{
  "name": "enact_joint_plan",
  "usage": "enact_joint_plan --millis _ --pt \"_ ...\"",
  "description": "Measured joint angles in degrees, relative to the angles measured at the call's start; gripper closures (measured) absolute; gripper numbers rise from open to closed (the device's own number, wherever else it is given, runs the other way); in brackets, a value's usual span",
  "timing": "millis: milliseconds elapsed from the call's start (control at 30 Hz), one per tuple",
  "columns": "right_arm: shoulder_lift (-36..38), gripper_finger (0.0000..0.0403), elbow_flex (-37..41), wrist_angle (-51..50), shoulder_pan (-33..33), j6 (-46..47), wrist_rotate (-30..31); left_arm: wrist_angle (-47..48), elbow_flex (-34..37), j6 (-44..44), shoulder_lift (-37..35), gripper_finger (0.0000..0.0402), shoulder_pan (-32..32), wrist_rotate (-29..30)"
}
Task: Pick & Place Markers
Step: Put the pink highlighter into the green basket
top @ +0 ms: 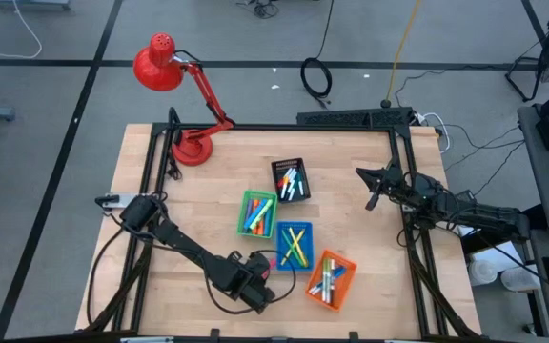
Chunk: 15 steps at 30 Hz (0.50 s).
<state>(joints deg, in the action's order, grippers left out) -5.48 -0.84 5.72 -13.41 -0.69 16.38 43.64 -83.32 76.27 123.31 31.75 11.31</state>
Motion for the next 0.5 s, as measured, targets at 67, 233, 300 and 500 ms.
enact_joint_plan --millis 67,233,300,500 --pt "-0.02 0.0403 0.01 0.00 0.00 0.00 0.01 0.12 0.01 -1.77 0.00 0.0323 -0.16 0.85" --pt "-0.01 0.0403 0.01 0.00 0.00 0.00 0.01 0.96 -0.10 -0.83 0.00 0.0329 -0.81 -1.39" --pt "-0.01 0.0403 0.00 0.00 0.00 0.00 0.00 1.55 -0.10 0.79 -0.17 0.0329 -0.62 -1.68" --pt "-0.02 0.0403 0.00 -0.02 0.00 0.00 0.00 5.50 0.48 4.41 -3.44 0.0330 2.24 4.42"
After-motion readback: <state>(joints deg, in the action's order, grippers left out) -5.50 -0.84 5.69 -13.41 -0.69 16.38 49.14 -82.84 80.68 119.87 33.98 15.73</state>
